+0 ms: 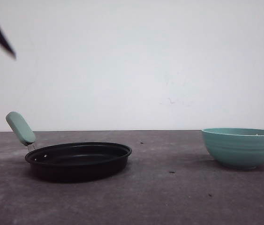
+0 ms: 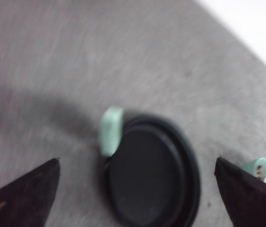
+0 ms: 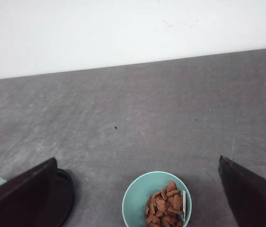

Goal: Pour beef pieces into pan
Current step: 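Reach the left gripper down to the pale green pan handle and grasp it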

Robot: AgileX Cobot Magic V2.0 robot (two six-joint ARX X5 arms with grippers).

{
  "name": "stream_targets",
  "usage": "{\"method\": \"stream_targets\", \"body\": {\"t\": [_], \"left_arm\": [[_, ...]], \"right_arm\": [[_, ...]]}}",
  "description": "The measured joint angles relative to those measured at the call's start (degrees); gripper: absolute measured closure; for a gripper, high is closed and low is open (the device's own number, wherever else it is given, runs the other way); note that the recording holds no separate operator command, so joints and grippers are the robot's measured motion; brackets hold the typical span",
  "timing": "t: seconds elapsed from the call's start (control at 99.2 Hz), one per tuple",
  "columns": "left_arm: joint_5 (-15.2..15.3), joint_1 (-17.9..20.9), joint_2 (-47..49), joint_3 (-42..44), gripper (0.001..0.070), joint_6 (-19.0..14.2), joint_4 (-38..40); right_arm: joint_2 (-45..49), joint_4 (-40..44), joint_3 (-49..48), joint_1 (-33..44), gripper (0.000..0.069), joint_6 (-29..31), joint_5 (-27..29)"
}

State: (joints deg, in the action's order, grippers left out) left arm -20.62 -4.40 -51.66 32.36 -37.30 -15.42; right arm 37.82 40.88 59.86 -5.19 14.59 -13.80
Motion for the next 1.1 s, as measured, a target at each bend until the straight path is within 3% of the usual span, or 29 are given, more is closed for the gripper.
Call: {"method": "stream_targets", "body": {"t": [0.272,0.544,0.736,0.786,0.907,1.099], "left_arm": [[-7.39,-0.55,-14.45,-0.92,0.0068,-2.64,14.75],[-7.58,-0.85,-26.8,-0.92,0.0068,-4.42,21.4],[-7.61,-2.47,-31.67,-0.9,0.008,-7.37,28.17],[-7.61,-3.17,-32.48,-0.9,0.0107,-7.8,30.08],[-7.52,-4.83,-34.4,-0.87,0.0255,-8.52,32.98],[-4.59,-5.62,-35.32,-0.87,0.0417,-8.72,34.05]], "right_arm": [[0.15,0.02,0.0,0.0,0.0008,0.26,0.0],[0.09,2.64,0.0,0.0,0.0008,0.24,0.04],[0.09,3.65,0.0,0.0,0.0008,0.24,0.15],[0.09,3.65,0.0,0.0,0.0008,0.24,0.15],[0.09,3.96,0.0,0.0,0.0008,0.24,0.15],[0.09,5.79,0.0,0.0,0.0008,0.24,0.33]]}}
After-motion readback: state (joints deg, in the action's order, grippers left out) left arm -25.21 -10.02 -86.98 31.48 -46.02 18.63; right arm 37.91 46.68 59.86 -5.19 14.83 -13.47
